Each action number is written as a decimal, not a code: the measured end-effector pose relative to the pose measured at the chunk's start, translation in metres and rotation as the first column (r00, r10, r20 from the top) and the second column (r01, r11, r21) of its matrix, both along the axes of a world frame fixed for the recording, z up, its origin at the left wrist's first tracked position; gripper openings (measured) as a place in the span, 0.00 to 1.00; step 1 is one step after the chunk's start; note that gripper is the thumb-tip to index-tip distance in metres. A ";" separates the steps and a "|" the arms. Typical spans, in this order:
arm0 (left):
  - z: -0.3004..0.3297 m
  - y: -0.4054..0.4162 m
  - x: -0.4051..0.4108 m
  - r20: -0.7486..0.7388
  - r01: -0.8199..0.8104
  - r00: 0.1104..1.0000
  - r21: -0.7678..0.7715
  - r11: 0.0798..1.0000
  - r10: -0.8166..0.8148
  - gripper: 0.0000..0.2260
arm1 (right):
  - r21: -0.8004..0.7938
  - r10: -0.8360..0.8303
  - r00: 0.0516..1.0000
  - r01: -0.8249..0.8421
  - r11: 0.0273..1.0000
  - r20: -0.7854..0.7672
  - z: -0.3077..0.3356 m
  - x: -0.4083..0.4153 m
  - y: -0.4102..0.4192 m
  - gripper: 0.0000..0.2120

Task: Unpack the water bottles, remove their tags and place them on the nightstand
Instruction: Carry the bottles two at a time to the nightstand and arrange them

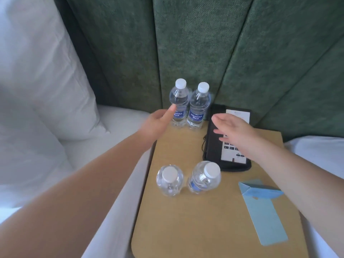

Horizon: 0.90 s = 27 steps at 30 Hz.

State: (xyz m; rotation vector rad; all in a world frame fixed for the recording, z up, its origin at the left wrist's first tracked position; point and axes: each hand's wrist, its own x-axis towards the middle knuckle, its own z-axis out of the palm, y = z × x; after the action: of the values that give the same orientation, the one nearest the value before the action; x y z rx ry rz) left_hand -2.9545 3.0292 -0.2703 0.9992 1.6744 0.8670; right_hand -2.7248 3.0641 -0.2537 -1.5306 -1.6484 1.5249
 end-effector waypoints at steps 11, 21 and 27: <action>-0.006 -0.153 0.027 -0.041 0.148 0.988 -0.007 0.989 -0.149 0.40 | 0.029 0.210 0.974 -0.213 0.977 0.085 -0.008 0.024 -0.116 0.43; -0.025 -0.129 0.036 -0.149 -0.088 0.984 0.089 0.992 0.101 0.20 | 0.216 0.084 0.991 -0.105 0.971 0.103 -0.033 0.005 -0.105 0.23; -0.026 -0.076 0.025 -0.105 -0.130 0.985 0.064 0.990 0.136 0.25 | 0.230 0.075 0.982 -0.115 0.966 0.175 -0.033 -0.010 -0.065 0.27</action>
State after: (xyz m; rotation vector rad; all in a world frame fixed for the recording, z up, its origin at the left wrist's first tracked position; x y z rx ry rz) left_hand -2.9293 2.9537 -0.2962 0.9973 1.8348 0.9666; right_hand -2.7351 2.9995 -0.2865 -1.4976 -1.9461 1.2177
